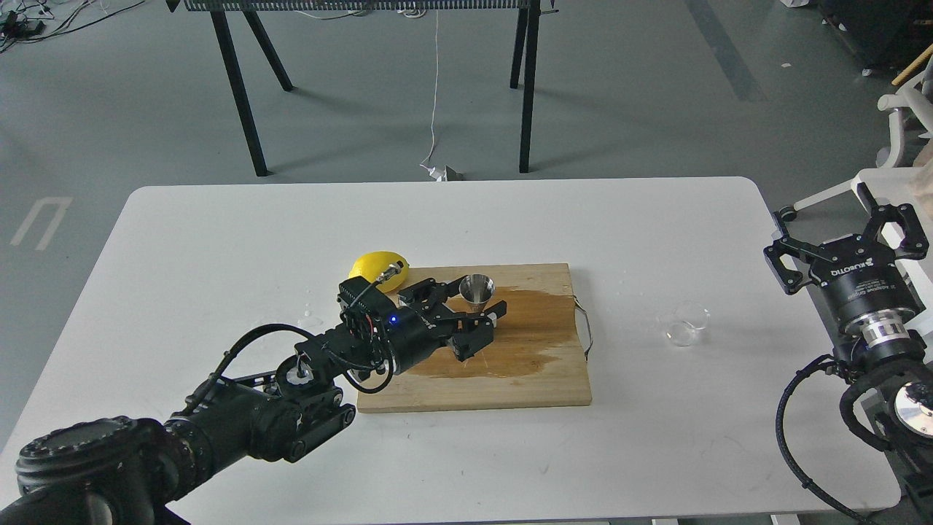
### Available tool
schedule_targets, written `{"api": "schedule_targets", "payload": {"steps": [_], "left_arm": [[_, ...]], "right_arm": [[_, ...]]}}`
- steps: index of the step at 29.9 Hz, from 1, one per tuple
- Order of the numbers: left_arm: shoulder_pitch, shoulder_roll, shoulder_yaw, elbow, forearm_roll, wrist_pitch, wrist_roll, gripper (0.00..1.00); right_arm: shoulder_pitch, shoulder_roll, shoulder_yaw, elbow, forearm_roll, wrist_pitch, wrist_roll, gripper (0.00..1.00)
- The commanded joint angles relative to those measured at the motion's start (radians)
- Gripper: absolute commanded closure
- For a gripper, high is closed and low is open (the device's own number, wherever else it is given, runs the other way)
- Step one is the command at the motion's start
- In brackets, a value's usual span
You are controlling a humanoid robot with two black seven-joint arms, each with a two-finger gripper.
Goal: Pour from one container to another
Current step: 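Set the jigger upright on the board and open the left gripper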
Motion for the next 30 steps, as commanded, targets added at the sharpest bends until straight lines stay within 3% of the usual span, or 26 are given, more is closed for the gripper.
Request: {"api": "schedule_targets", "payload": {"steps": [1, 30], "left_arm": [[0.006, 0.000, -0.001, 0.001, 0.000, 0.000, 0.000, 0.19], [0.057, 0.000, -0.004, 0.003, -0.002, -0.002, 0.000, 0.18]], "right_arm": [[-0.001, 0.000, -0.001, 0.000, 0.000, 0.000, 0.000, 0.01], [-0.001, 0.000, 0.001, 0.001, 0.000, 0.000, 0.000, 0.01]]}}
